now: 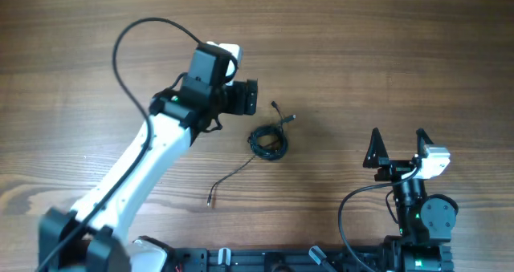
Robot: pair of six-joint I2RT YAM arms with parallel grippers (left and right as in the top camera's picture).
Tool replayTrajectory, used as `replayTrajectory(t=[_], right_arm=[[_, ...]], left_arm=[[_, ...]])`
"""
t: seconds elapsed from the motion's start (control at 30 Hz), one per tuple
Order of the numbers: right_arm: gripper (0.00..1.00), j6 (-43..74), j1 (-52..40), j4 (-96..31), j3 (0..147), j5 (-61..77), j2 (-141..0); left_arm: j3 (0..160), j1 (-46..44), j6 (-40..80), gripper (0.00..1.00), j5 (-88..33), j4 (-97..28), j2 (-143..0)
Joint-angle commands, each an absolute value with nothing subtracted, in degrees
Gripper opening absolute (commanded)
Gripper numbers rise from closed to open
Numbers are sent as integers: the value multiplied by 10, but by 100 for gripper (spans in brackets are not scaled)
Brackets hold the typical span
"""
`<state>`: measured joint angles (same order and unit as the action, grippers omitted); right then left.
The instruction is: Untangle cables
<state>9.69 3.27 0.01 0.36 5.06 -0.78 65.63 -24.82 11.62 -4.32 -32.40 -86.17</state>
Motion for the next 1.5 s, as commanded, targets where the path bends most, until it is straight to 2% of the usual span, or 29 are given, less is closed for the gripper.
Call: replayTrajectory(t=[0.0,0.13,0.2,0.23,0.5,0.57,0.63,0.73,0.77,0.97,1.0,1.07,1.1,1.2,1.23,1.37,1.4,1.47], right_arm=[[100,90,34,3,3,47,-3],[100,90,34,3,3,47,-3],[100,90,34,3,3,47,-3],[100,90,34,3,3,47,-3],[100,90,34,3,3,47,-3],[100,90,34,3,3,47,-3],[100,90,34,3,3,47,-3],[100,90,34,3,3,47,-3],[100,90,34,3,3,47,-3],[100,90,34,3,3,47,-3],[100,90,34,3,3,47,-3],[100,90,34,3,3,47,-3],[100,90,34,3,3,47,-3],[100,90,34,3,3,47,-3],[100,90,34,3,3,47,-3],[100,90,34,3,3,47,-3],[100,90,34,3,3,47,-3],[100,90,34,3,3,47,-3]], left_arm=[[663,-269,111,84,-109,-325,-931],[663,-302,74,66,-97,-341,-989],[663,-307,72,47,-50,-356,-1013],[663,-306,65,45,-44,-366,-1021],[660,-306,32,45,-46,-365,-1062],[646,-306,32,36,-46,-334,-1072],[645,-306,32,24,-46,-300,-1084],[645,-306,34,17,-46,-286,-1092],[645,-306,34,17,-46,-298,-1094],[679,-291,36,54,-28,-354,-1084],[703,-284,39,56,-32,-376,-1077],[737,-275,38,63,-53,-414,-1065],[739,-272,28,72,-91,-417,-1062],[728,-279,-40,66,-164,-440,-1075],[724,-284,-41,59,-165,-443,-1083],[698,-303,-44,42,-165,-439,-1107],[692,-305,-43,35,-165,-433,-1109],[676,-306,-43,31,-155,-412,-1115]])
